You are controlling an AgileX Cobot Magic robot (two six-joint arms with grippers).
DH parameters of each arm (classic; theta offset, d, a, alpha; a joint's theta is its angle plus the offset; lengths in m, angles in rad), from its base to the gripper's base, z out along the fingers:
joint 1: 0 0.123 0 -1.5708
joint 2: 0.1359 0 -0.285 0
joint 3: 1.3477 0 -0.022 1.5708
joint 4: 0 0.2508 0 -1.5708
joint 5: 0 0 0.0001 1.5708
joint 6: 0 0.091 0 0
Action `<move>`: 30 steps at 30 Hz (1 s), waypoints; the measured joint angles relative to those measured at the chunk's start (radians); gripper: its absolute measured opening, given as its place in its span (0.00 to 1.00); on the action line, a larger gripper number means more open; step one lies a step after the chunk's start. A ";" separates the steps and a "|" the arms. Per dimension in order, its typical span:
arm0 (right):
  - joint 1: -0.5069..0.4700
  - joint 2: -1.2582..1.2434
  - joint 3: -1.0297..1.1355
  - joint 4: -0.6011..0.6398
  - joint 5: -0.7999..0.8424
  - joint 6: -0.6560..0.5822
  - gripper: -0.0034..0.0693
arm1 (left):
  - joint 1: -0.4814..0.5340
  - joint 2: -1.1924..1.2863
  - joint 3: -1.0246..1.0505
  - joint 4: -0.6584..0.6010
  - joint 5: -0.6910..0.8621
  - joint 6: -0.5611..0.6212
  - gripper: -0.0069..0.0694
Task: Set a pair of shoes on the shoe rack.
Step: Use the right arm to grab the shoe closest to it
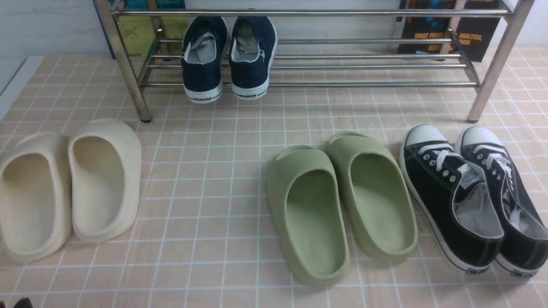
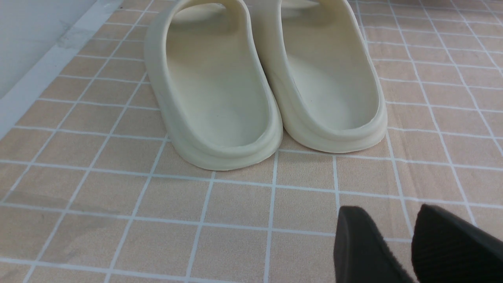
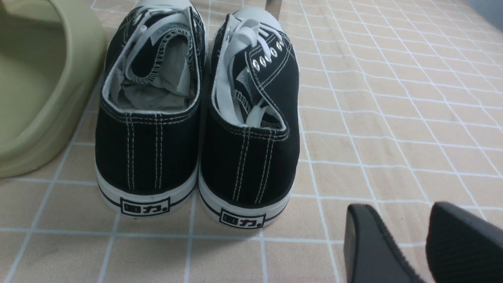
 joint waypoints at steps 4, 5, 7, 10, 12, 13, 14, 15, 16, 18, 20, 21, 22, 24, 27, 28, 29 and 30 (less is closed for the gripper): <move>0.000 0.000 0.000 -0.004 0.001 0.000 0.38 | 0.000 0.000 0.000 0.000 0.000 0.000 0.40; 0.000 0.000 0.000 -0.004 0.001 0.000 0.38 | 0.000 0.000 0.000 0.000 0.000 0.000 0.40; 0.000 0.000 0.000 -0.003 0.002 0.000 0.38 | 0.000 0.000 0.000 0.000 0.000 0.000 0.40; 0.000 0.000 0.000 0.018 0.002 0.000 0.38 | 0.000 0.000 0.000 0.000 0.000 0.000 0.40; 0.000 0.000 0.000 0.056 0.002 0.000 0.38 | 0.000 0.000 0.000 0.000 0.000 0.000 0.40; 0.000 0.000 -0.001 0.084 0.002 0.000 0.38 | 0.000 0.000 0.000 0.000 0.000 0.000 0.40; 0.000 0.000 -0.001 0.110 0.002 0.000 0.38 | 0.000 0.000 0.000 0.000 0.000 0.000 0.40; 0.000 0.000 -0.001 0.115 0.002 0.000 0.38 | 0.000 0.000 0.000 0.000 0.000 0.000 0.40; 0.000 0.000 -0.001 0.133 0.002 0.000 0.38 | 0.000 0.000 0.000 0.000 0.000 0.000 0.40; 0.000 0.000 -0.001 0.170 0.002 0.000 0.38 | 0.000 0.000 0.000 0.000 0.000 0.000 0.40; 0.000 0.000 -0.001 0.205 0.002 0.000 0.38 | 0.000 0.000 0.000 0.000 0.000 0.000 0.40; 0.000 0.000 -0.001 0.219 0.002 0.000 0.38 | 0.000 0.000 0.000 0.000 0.000 0.000 0.40; 0.000 0.000 -0.001 0.257 0.002 0.000 0.38 | 0.000 0.000 0.000 0.000 0.000 0.000 0.40; 0.000 0.000 -0.001 0.288 0.002 0.000 0.38 | 0.000 0.000 0.000 0.000 0.000 0.000 0.40; 0.000 0.000 -0.001 0.397 0.004 0.000 0.38 | 0.000 0.000 0.000 0.000 0.000 0.000 0.40; 0.000 0.000 -0.001 0.455 0.007 0.006 0.38 | 0.000 0.000 0.000 0.000 0.000 0.000 0.40; 0.000 0.000 -0.001 0.531 0.009 0.030 0.38 | 0.000 0.000 0.000 0.000 0.000 0.000 0.40; 0.000 0.000 0.000 0.591 0.009 0.055 0.38 | 0.000 0.000 0.000 0.000 0.000 0.000 0.40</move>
